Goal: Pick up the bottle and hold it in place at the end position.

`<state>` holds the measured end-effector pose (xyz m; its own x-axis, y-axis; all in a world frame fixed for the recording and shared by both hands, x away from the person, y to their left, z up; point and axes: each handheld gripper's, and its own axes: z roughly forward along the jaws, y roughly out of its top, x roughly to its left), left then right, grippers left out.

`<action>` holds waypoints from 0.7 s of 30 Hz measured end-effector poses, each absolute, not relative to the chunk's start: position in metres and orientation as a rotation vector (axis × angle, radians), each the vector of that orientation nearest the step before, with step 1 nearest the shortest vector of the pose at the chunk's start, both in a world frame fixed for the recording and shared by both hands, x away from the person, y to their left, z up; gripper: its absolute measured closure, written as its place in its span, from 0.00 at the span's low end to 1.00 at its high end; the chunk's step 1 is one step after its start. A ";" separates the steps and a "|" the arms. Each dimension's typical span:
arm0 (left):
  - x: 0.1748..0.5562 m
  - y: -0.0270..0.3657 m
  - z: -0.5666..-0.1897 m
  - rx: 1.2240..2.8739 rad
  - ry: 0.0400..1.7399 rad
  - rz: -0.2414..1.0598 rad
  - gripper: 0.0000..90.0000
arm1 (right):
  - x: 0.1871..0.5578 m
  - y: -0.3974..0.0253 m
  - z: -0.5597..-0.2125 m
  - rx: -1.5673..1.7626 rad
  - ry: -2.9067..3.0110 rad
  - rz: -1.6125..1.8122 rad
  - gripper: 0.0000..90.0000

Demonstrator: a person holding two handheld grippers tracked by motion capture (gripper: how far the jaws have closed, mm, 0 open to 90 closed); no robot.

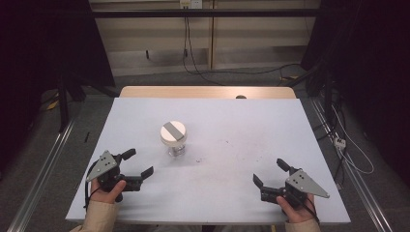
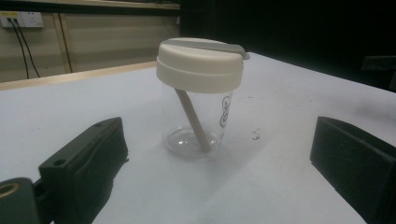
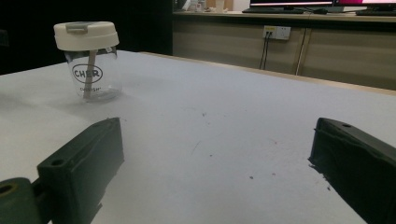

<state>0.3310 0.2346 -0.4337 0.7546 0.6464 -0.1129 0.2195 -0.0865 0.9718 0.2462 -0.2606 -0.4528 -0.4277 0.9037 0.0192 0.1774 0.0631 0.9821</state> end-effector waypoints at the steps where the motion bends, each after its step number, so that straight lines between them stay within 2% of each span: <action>1: 0.331 0.235 -0.433 1.657 0.701 0.407 0.04 | 0.246 -0.261 -0.453 1.089 1.690 1.416 0.02; 21: 0.344 0.215 -0.431 1.673 0.772 0.450 0.04 | 0.247 -0.262 -0.453 1.093 1.676 1.415 0.02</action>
<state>0.3436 0.2146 -0.4313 0.7068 0.6989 -0.1090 0.2489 -0.1015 0.9632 0.2469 -0.2616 -0.4526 -0.4185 0.9080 0.0202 0.1723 0.0575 0.9834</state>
